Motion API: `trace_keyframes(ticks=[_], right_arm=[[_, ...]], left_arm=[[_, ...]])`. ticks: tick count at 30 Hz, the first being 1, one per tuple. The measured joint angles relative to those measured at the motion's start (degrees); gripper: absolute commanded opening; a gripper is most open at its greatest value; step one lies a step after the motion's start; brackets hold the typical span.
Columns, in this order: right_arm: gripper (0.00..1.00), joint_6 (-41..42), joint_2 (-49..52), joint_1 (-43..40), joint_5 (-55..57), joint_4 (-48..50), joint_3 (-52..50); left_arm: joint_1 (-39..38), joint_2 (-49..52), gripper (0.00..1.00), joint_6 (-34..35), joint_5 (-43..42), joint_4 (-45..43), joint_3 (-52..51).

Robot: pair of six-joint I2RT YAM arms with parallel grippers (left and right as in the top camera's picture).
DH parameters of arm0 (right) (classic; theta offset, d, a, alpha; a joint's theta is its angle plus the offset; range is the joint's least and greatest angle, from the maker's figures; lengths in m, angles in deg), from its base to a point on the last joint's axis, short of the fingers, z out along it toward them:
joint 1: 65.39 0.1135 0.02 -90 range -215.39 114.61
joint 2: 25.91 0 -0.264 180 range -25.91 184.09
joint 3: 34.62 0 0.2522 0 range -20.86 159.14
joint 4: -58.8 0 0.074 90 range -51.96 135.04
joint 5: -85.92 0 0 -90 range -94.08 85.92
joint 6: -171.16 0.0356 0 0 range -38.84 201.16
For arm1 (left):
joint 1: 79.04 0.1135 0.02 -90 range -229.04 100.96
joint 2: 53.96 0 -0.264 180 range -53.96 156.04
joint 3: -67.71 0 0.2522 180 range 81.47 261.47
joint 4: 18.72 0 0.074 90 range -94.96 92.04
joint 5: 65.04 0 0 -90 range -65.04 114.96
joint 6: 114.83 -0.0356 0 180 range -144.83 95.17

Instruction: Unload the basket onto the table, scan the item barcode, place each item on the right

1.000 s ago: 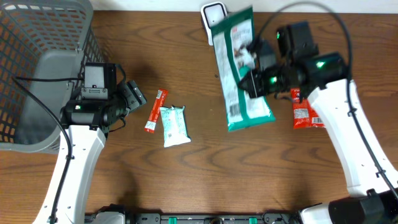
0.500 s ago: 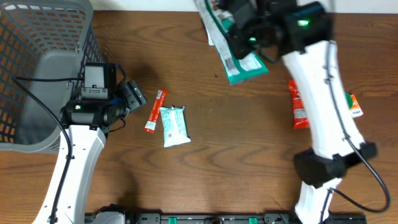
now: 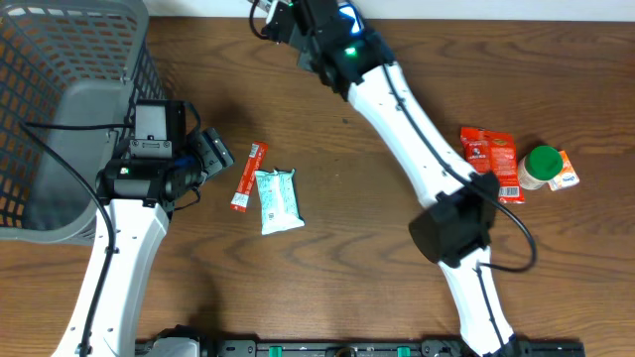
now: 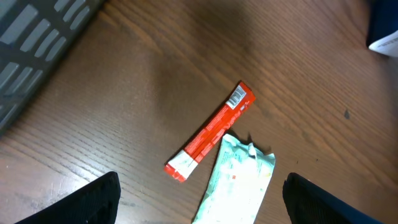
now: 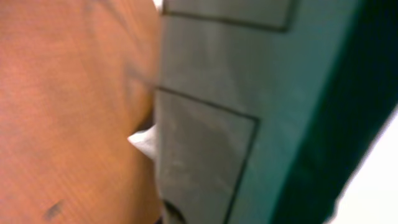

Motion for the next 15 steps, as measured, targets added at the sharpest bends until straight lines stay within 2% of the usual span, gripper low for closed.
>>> trace_keyframes(ticks=[11,15], right_arm=[[0.01,-15.93,12.15,-0.17,7.08,28.74,-0.02],[0.01,-21.86,14.73,-0.52,7.58,35.06,-0.02]], left_arm=[[0.00,0.00,0.85,0.00,-0.02,0.04,0.00],[0.00,0.00,0.84,0.00,-0.02,0.02,0.00]])
